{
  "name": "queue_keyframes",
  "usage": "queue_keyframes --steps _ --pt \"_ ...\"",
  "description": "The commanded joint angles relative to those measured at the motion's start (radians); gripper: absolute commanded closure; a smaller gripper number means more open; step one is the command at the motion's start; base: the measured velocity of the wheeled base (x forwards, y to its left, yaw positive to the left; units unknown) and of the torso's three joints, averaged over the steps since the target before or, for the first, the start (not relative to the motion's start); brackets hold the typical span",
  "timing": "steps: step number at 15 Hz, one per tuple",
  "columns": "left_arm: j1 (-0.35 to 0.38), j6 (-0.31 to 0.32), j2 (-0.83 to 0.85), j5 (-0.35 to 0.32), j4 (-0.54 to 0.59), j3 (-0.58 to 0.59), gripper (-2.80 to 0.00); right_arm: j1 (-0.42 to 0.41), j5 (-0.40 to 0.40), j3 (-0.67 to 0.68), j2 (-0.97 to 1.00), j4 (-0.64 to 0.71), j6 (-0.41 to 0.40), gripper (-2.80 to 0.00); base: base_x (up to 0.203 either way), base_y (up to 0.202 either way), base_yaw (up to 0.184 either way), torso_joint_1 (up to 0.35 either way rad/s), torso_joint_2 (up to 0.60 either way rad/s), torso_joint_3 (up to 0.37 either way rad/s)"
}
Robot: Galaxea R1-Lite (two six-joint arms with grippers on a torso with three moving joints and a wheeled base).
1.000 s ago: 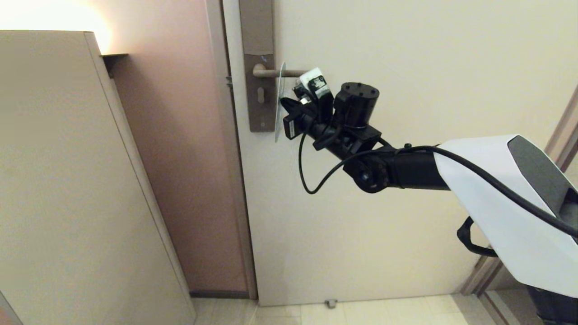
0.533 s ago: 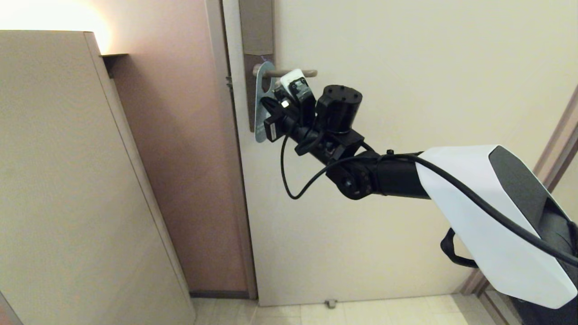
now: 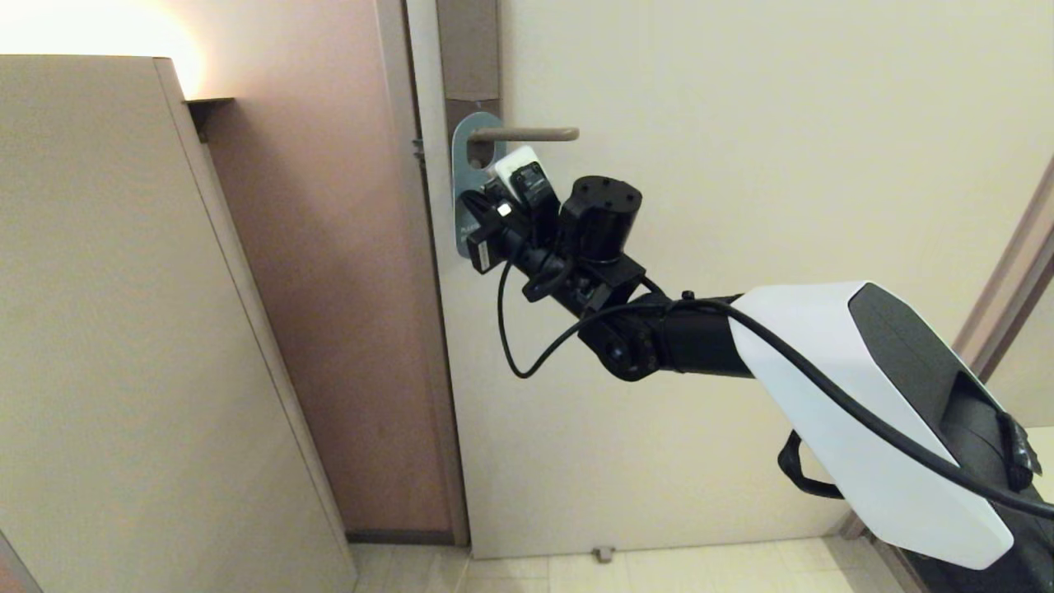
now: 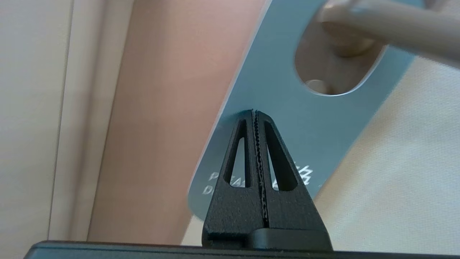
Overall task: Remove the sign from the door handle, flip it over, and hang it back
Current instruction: Hang the sign back with the other side facing out
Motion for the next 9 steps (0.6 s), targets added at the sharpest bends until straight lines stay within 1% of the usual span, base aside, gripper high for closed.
queue_keyframes --steps 1,4,9 --pt "0.0 0.0 0.0 0.001 0.0 0.0 0.0 -0.002 0.0 -0.005 0.015 -0.019 -0.003 0.0 0.0 0.0 0.0 0.0 0.0 0.0" --pt "-0.001 0.0 0.0 0.0 0.0 0.0 0.0 -0.002 -0.001 -0.005 0.025 -0.081 -0.012 0.0 0.0 0.0 0.0 0.0 0.0 0.0" --pt "-0.001 0.0 0.0 0.001 0.0 0.0 0.0 -0.004 0.001 -0.006 0.048 -0.082 -0.012 0.0 0.0 0.0 0.0 0.0 0.0 0.0"
